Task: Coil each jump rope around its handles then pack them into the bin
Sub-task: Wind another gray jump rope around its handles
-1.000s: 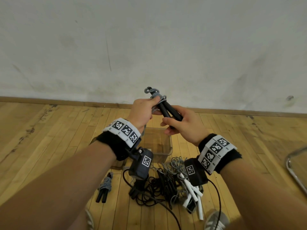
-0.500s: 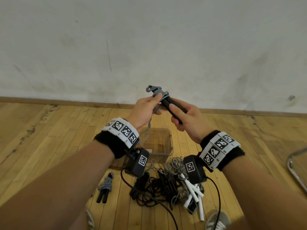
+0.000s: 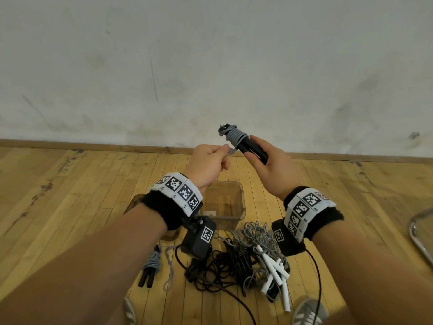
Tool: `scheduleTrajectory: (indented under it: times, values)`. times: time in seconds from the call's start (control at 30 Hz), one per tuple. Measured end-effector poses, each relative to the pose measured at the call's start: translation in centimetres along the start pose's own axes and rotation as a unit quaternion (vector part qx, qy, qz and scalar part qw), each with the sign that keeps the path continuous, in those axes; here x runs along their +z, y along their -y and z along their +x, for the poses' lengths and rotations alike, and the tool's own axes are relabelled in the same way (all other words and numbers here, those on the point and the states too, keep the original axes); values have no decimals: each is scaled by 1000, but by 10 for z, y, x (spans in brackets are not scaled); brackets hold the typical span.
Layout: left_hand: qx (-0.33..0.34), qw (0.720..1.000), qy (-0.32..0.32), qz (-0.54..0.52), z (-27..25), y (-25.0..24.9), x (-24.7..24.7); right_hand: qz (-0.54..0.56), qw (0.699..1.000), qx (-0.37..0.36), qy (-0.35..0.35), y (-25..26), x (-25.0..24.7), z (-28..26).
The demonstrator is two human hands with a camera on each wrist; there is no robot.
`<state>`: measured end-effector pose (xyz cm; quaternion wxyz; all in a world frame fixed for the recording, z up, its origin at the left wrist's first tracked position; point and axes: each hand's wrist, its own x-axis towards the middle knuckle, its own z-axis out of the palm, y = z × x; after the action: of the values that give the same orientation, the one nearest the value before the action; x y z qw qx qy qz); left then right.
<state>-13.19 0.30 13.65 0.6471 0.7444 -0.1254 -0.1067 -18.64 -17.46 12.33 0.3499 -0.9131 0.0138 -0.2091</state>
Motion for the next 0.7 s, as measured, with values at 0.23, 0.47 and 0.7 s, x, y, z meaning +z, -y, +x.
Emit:
scheduleTrajectory:
  times: [0.23, 0.47, 0.7]
  values:
    - [-13, 999, 5, -50, -2, -8, 4, -124, 992, -36, -3, 12, 5, -6]
    - [-27, 997, -64, -33, 3, -3, -1, -30, 994, -89, 50, 8, 18, -11]
    - [-36, 989, 8, -145, 2, -11, -2, 335, 930, 123, 83, 22, -2, -8]
